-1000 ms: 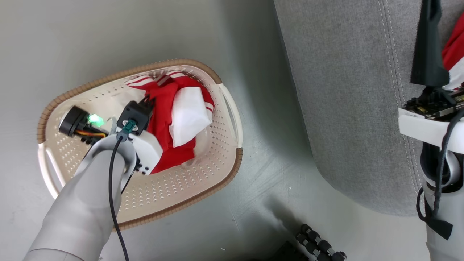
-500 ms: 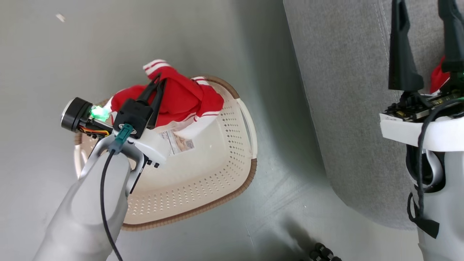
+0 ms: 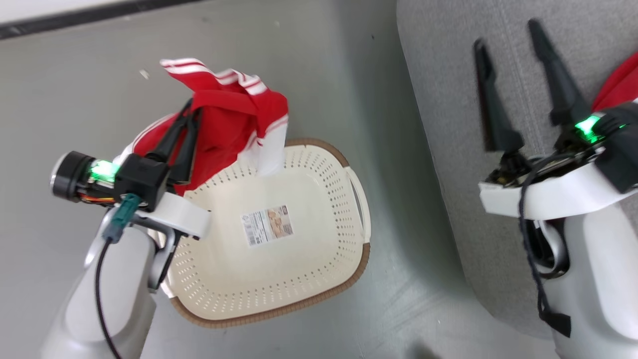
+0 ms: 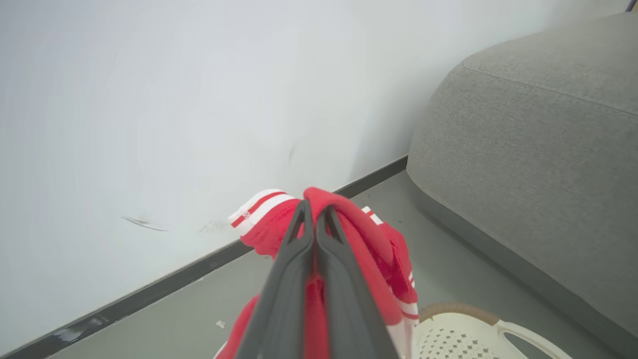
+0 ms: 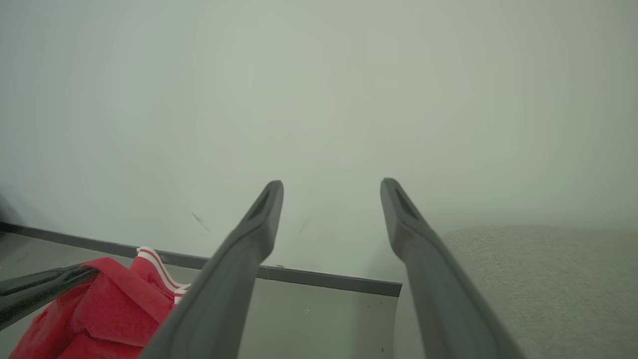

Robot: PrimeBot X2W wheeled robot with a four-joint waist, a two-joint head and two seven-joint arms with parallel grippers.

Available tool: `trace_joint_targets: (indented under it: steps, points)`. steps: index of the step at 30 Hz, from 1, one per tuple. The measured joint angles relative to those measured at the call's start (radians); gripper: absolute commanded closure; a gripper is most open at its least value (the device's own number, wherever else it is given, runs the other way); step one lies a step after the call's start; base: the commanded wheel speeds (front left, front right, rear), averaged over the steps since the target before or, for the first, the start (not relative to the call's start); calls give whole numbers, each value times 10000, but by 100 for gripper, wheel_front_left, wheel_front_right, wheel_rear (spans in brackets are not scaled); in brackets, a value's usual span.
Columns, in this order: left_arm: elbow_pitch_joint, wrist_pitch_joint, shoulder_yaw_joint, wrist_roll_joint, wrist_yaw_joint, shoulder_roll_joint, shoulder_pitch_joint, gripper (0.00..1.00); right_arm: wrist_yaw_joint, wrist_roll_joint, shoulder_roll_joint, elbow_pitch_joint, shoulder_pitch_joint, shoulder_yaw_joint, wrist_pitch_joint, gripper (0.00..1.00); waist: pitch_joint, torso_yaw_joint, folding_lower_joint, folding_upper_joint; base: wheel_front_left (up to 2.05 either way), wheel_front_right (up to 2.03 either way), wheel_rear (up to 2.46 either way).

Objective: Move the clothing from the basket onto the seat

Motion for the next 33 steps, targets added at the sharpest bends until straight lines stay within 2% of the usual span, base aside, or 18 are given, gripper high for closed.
trace_joint_targets:
  steps: [13,19,26,33]
  points:
    - [-1371,-2,573,-121,-23,481,1176,100,0,-290,-196,895,761,368,0,0,-1684,456,-1,0,0,0,0]
    - [-1831,-2,545,-188,-280,522,1733,100,-2,-288,-268,1248,1310,612,0,0,-2517,644,-1,0,0,0,0]
    - [-2462,-2,180,-75,-663,692,2081,100,0,-194,-757,1691,1756,1509,0,0,-3587,896,-1,0,0,0,0]
    - [-2938,-4,-349,81,-989,794,2255,100,0,569,-1277,2186,2190,2807,0,0,-4455,1108,-1,1,0,0,0]
